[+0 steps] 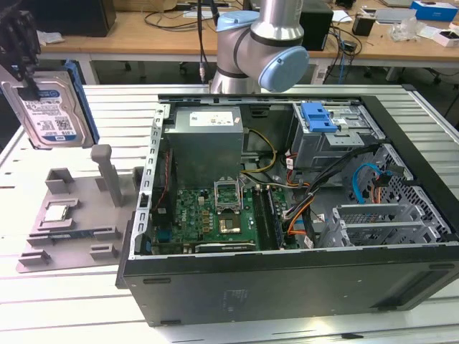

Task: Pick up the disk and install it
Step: 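Pick up the disk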

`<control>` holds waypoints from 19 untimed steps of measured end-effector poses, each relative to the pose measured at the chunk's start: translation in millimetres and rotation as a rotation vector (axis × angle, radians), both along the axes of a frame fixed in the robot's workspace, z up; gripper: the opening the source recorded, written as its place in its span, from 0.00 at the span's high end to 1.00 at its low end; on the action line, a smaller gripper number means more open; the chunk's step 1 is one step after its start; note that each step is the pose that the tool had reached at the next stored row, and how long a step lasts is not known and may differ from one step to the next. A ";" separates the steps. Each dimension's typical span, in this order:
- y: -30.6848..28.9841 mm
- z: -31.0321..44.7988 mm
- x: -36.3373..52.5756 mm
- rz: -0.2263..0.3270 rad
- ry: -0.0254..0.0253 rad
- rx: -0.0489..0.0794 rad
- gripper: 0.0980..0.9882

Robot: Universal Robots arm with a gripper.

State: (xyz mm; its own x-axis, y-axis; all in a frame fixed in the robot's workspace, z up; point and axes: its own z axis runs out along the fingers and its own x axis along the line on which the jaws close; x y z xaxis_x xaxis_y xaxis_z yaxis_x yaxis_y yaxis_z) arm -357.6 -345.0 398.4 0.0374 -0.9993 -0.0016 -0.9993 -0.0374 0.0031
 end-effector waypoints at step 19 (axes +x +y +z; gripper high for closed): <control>0.8 36.7 0.0 0.000 0.0000 0.000 0.70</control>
